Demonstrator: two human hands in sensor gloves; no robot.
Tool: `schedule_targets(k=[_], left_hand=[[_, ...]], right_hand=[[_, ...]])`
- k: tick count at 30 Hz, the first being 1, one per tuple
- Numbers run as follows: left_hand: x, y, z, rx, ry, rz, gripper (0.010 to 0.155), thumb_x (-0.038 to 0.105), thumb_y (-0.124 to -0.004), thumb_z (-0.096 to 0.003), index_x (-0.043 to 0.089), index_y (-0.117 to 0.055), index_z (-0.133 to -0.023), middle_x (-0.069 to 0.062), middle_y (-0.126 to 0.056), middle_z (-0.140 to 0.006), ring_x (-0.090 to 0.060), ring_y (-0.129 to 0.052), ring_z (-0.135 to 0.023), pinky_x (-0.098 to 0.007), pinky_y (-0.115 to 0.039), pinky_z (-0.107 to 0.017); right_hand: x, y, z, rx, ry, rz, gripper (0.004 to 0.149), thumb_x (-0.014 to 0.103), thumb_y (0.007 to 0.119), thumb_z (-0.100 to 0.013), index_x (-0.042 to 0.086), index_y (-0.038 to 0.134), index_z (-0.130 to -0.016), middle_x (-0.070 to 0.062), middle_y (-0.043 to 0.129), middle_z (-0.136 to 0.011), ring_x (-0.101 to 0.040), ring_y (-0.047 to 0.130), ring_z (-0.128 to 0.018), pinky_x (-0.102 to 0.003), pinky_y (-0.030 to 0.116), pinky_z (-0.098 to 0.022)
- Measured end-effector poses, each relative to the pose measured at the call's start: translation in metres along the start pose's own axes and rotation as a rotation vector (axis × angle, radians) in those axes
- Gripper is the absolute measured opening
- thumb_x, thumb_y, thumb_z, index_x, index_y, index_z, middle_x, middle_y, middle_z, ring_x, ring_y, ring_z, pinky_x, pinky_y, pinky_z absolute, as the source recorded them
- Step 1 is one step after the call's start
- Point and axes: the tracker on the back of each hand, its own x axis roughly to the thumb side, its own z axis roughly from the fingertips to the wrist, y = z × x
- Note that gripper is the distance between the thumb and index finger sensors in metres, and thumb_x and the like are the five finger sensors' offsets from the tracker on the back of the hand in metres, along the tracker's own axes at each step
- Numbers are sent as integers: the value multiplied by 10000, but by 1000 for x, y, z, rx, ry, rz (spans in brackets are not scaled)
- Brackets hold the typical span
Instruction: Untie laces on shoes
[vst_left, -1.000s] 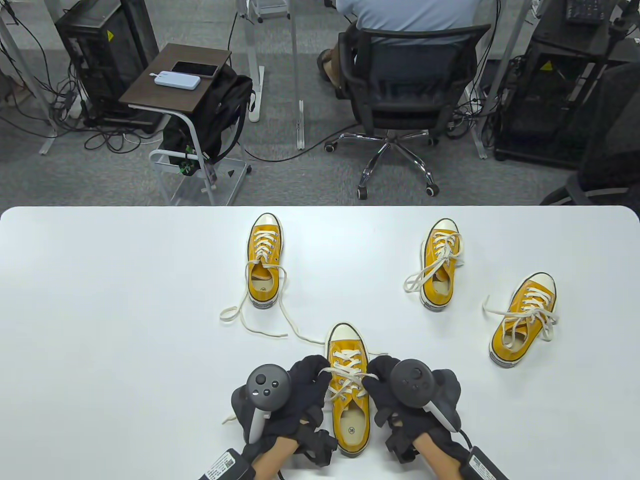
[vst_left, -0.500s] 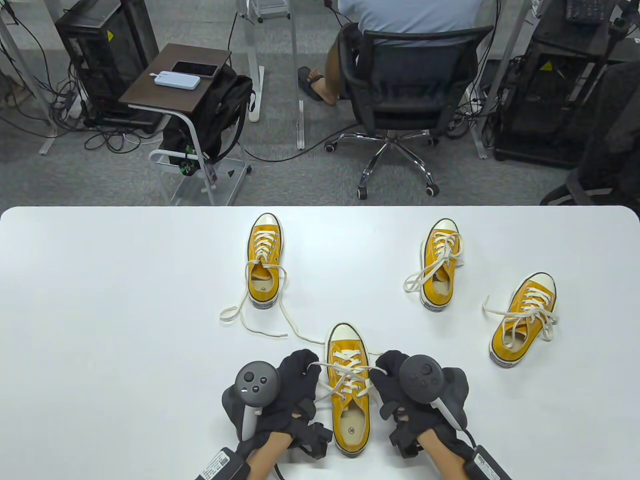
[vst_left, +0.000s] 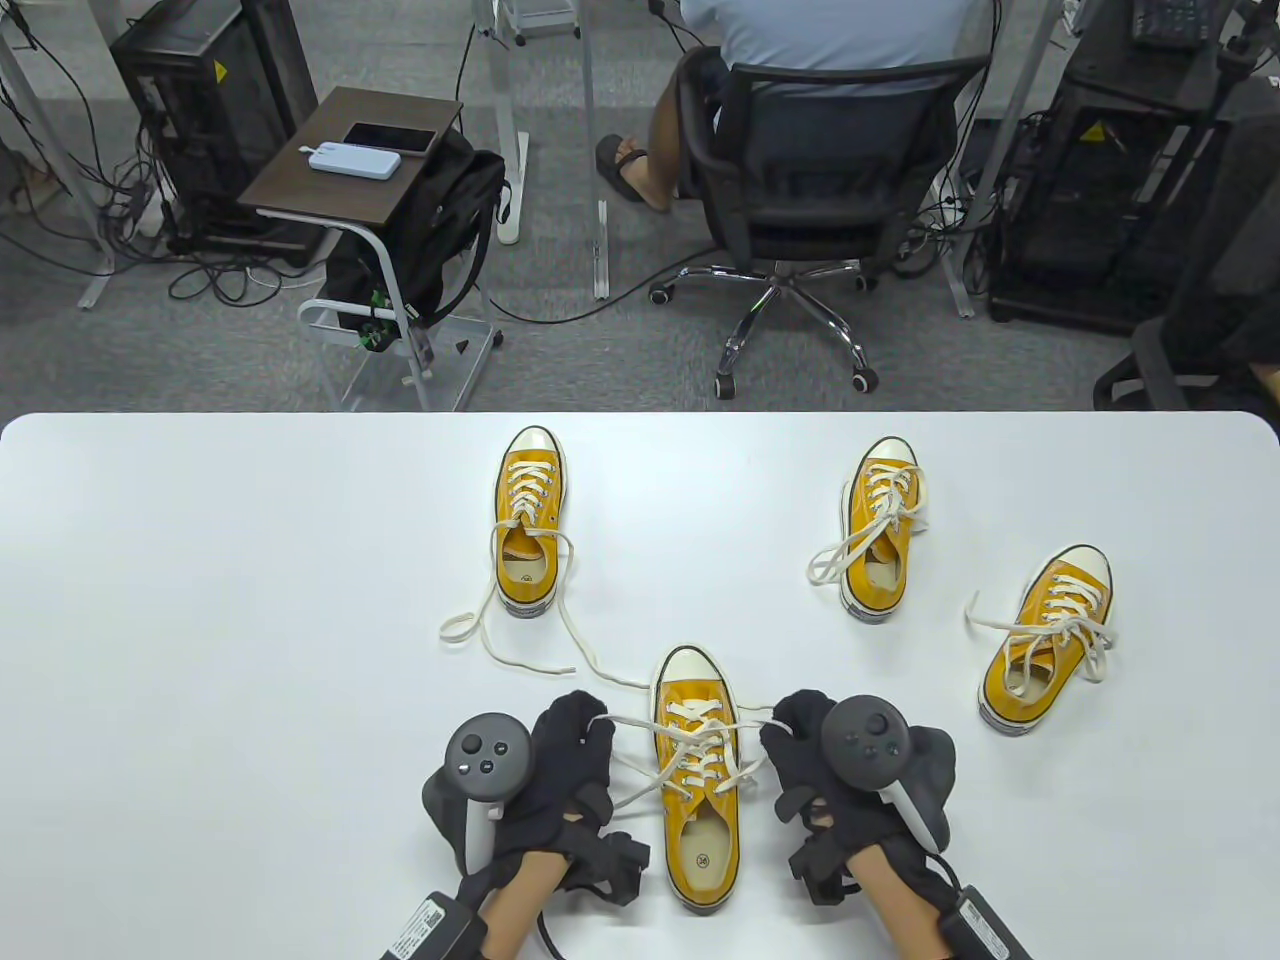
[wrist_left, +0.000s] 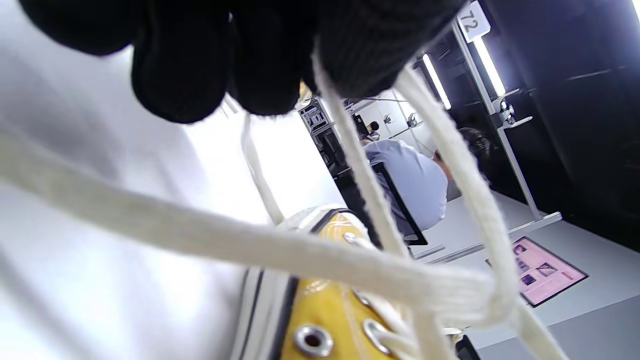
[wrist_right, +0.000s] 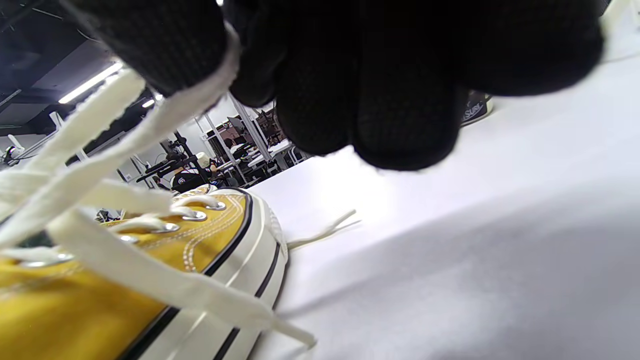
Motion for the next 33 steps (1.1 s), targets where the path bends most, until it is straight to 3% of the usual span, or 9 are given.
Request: schedule_targets(k=[5, 10, 16, 21, 27, 33], left_hand=[[-4, 4, -2, 26, 12, 14, 432, 403, -757, -480, 250, -751, -884, -105, -830, -911, -385, -910, -698, -506, -795, -455], [-6, 10, -4, 60, 27, 9, 408, 469, -753, -474, 261, -808, -820, -97, -870, -877, -384, -929, -673, -507, -802, -442], [-7, 14, -5, 85, 31, 21, 427, 349, -728, -491, 252, -753, -906, -105, -831, -918, -382, -916, -697, -502, -800, -454], [-13, 21, -7, 112, 63, 33, 428, 394, -731, -489, 247, -753, -891, -109, -829, -916, -386, -913, -697, -506, -797, -453], [-22, 30, -11, 164, 108, 37, 409, 453, -732, -488, 255, -796, -839, -112, -858, -894, -390, -925, -677, -508, -800, -441], [-34, 42, -16, 221, 160, 6, 410, 418, -732, -493, 245, -791, -861, -122, -853, -900, -394, -921, -681, -508, -798, -436]], right_hand=[[-2, -1, -1, 6, 13, 5, 403, 352, 835, -443, 191, 779, -808, -139, 946, -730, -362, 993, -439, -500, 839, -295], [-7, -4, -3, 0, 38, -9, 401, 408, 840, -433, 202, 786, -772, -143, 948, -725, -361, 995, -434, -500, 840, -292], [-13, -6, -4, -7, 70, -29, 400, 379, 807, -454, 188, 781, -804, -157, 942, -745, -362, 997, -437, -498, 845, -289], [-19, -9, -7, -5, 100, -41, 397, 343, 818, -452, 184, 773, -814, -153, 936, -754, -357, 997, -439, -494, 847, -290], [-33, -11, -11, 10, 164, -67, 370, 444, 817, -442, 209, 800, -727, -151, 954, -714, -353, 1003, -420, -488, 852, -273], [-45, -15, -15, 4, 220, -86, 387, 415, 812, -449, 196, 783, -768, -169, 933, -757, -362, 996, -433, -493, 846, -283]])
